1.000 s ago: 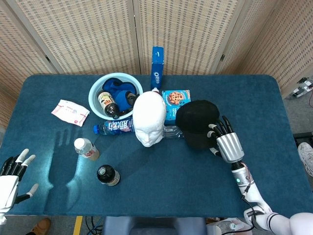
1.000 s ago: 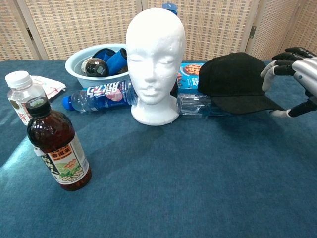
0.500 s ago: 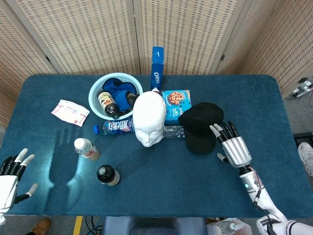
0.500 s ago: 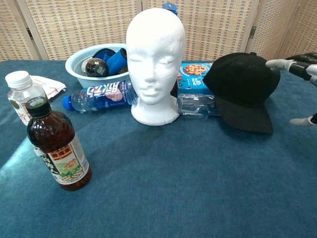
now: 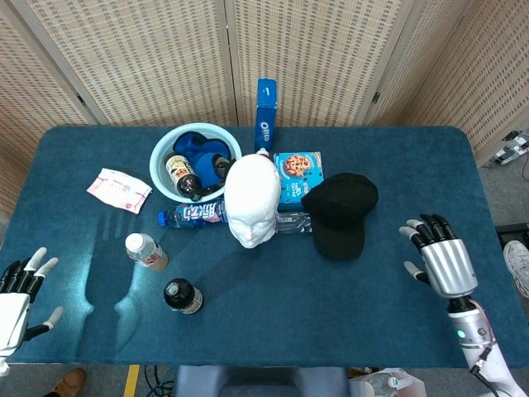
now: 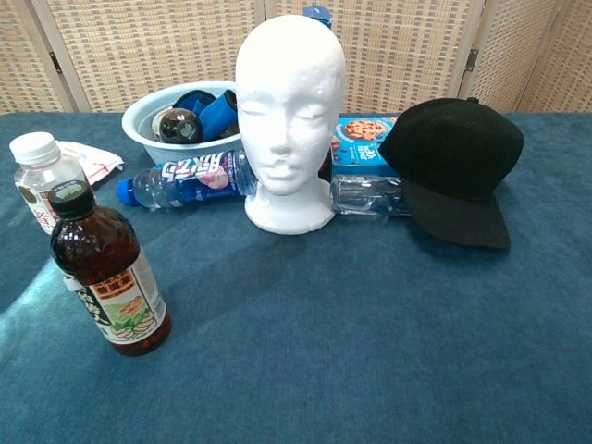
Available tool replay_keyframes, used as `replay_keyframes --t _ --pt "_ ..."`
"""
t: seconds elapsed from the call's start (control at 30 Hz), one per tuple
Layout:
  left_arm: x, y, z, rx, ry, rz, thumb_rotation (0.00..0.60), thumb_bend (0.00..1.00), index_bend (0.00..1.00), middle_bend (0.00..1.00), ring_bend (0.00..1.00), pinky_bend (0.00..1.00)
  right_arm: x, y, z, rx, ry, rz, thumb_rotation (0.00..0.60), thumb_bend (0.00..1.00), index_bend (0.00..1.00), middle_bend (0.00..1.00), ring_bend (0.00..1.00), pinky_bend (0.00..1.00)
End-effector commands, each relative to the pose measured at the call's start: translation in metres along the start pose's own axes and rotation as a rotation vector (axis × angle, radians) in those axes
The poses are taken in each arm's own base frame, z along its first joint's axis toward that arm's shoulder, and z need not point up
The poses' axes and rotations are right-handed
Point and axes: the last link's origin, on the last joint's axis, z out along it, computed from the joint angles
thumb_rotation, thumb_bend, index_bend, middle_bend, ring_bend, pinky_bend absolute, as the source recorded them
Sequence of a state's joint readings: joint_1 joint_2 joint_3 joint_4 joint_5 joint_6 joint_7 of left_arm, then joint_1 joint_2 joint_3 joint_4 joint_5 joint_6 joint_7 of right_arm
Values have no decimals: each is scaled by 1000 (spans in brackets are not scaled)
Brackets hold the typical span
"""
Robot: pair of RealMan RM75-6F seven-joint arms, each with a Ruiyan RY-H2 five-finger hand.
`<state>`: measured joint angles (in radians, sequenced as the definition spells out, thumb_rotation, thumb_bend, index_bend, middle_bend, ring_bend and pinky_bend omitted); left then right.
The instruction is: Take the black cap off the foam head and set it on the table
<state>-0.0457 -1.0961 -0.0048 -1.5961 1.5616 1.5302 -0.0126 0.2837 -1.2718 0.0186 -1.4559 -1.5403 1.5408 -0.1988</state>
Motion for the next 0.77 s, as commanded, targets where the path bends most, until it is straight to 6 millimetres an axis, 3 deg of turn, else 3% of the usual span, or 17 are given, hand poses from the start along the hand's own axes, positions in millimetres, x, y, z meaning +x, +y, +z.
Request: replay_keyframes --t 0.03,0.37,0.57,0.77 --pt "0 1 1 -3 -2 1 600 243 132 0 0 0 16 13 -19 -36 -9 -10 600 36 365 321 192 226" --pt "0 7 4 -20 -5 7 600 243 132 0 0 0 34 36 -63 -99 -100 -7 600 40 366 323 192 226" --pt "-3 9 6 -23 -16 3 600 243 132 0 0 0 33 43 -78 -103 -90 31 600 46 366 337 202 242" --pt "-4 10 8 -30 -17 2 600 243 132 0 0 0 31 41 -81 -92 -90 46 600 48 366 339 205 242"
